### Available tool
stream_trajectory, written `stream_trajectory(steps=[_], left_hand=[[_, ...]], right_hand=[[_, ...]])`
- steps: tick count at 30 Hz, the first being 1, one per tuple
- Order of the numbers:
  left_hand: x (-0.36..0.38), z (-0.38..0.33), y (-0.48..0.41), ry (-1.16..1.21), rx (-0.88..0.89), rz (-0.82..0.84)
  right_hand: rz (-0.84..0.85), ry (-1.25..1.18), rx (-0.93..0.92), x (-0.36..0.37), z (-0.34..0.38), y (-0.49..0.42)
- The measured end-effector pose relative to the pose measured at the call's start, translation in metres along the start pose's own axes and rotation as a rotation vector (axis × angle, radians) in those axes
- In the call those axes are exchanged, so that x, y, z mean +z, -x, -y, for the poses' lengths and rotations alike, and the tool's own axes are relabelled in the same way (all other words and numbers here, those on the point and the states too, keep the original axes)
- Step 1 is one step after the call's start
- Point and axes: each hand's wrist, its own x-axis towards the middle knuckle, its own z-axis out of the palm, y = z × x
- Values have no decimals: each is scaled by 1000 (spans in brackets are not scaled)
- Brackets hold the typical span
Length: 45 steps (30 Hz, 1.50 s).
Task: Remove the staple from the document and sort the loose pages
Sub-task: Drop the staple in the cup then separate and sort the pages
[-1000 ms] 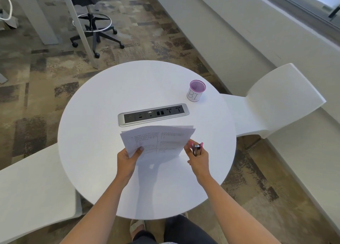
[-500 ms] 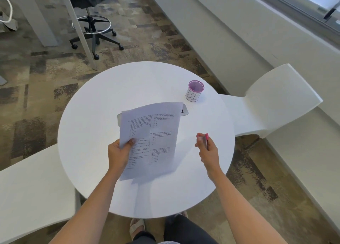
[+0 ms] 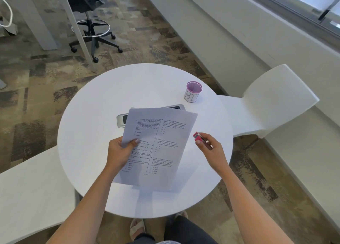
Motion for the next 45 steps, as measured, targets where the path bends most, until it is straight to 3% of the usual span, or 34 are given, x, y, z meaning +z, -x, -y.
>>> stream_trajectory(steps=[22,27,45], left_hand=[[9,-14,3,-177,76,54],[7,-15,3,-229,93,71],[7,-18,-2,-270,159,72]], right_hand=[[21,16,-97,-6,19,3],[-47,62,-139,-12,30,-2],[7,208,-61,-26,44,-17]])
